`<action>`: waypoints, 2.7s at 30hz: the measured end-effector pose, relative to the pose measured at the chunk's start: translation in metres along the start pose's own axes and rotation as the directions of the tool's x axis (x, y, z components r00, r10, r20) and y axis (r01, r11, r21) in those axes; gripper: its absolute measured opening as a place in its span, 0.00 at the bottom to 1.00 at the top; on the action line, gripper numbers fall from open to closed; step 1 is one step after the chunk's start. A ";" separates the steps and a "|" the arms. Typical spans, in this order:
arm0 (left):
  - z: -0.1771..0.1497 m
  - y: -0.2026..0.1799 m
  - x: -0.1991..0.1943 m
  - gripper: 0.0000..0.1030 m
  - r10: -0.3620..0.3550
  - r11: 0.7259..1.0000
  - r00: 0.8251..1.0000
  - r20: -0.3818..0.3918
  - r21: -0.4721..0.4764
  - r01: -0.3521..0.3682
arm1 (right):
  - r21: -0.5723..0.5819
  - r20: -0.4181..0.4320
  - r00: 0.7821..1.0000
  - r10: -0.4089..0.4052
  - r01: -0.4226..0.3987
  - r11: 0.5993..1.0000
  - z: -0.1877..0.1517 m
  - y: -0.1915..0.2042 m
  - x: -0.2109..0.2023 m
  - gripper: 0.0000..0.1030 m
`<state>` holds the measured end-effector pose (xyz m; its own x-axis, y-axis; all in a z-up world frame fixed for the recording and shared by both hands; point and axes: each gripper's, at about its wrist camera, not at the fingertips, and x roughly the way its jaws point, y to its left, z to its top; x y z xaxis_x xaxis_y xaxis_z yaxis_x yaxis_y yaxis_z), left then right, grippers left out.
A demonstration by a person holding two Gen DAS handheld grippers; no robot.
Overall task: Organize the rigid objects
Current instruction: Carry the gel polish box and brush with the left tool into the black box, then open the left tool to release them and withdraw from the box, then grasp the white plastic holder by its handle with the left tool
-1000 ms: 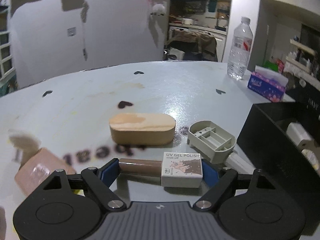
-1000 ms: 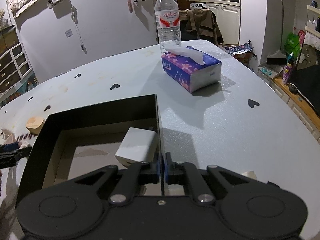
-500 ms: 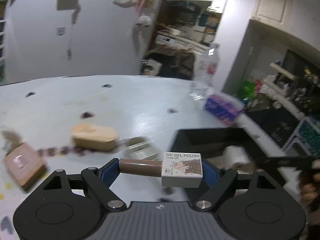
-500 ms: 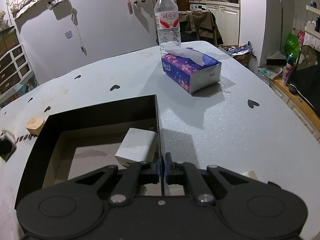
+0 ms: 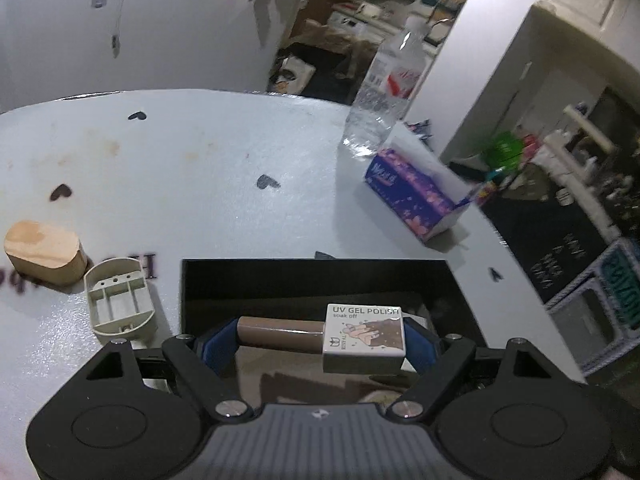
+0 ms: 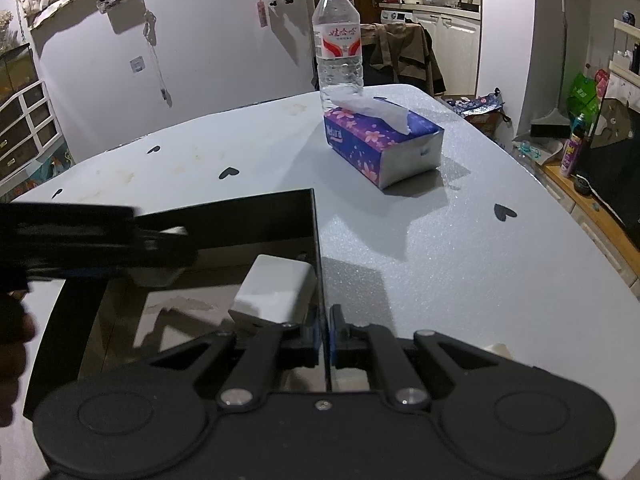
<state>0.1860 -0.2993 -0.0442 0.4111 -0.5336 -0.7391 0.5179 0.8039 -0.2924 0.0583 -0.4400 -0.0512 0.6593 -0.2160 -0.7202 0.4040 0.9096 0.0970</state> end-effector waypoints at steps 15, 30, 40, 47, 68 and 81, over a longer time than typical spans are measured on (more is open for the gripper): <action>0.004 -0.026 0.032 0.84 0.187 0.977 0.982 0.006 0.103 -0.186 | -0.009 0.008 1.000 0.012 -0.012 1.000 -0.001 -0.002 0.000 0.06; 0.003 -0.025 0.023 0.92 0.123 0.990 0.991 -0.052 0.071 -0.119 | -0.008 0.008 1.000 0.012 -0.012 1.000 -0.001 -0.002 0.000 0.06; -0.006 -0.026 -0.009 0.97 0.057 0.995 0.998 -0.035 0.087 -0.054 | -0.004 0.010 1.000 0.012 -0.012 1.000 -0.002 -0.002 0.000 0.06; -0.020 -0.012 -0.047 1.00 0.020 0.995 1.000 0.006 0.101 -0.021 | -0.002 0.012 1.000 0.013 -0.013 1.000 -0.002 -0.002 0.000 0.06; -0.081 0.096 -0.107 1.00 0.091 0.988 0.980 0.177 0.106 -0.111 | -0.001 0.014 1.000 0.005 -0.005 1.000 -0.005 -0.002 0.001 0.04; -0.048 0.121 -0.052 0.85 0.072 0.990 0.978 0.197 0.101 -0.094 | -0.001 0.007 1.000 -0.016 0.016 1.000 -0.004 0.001 0.002 0.04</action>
<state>0.1912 -0.1619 -0.0705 0.5874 -0.5153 -0.6240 0.5505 0.8196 -0.1586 0.0578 -0.4378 -0.0547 0.6571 -0.2327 -0.7170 0.4135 0.9066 0.0848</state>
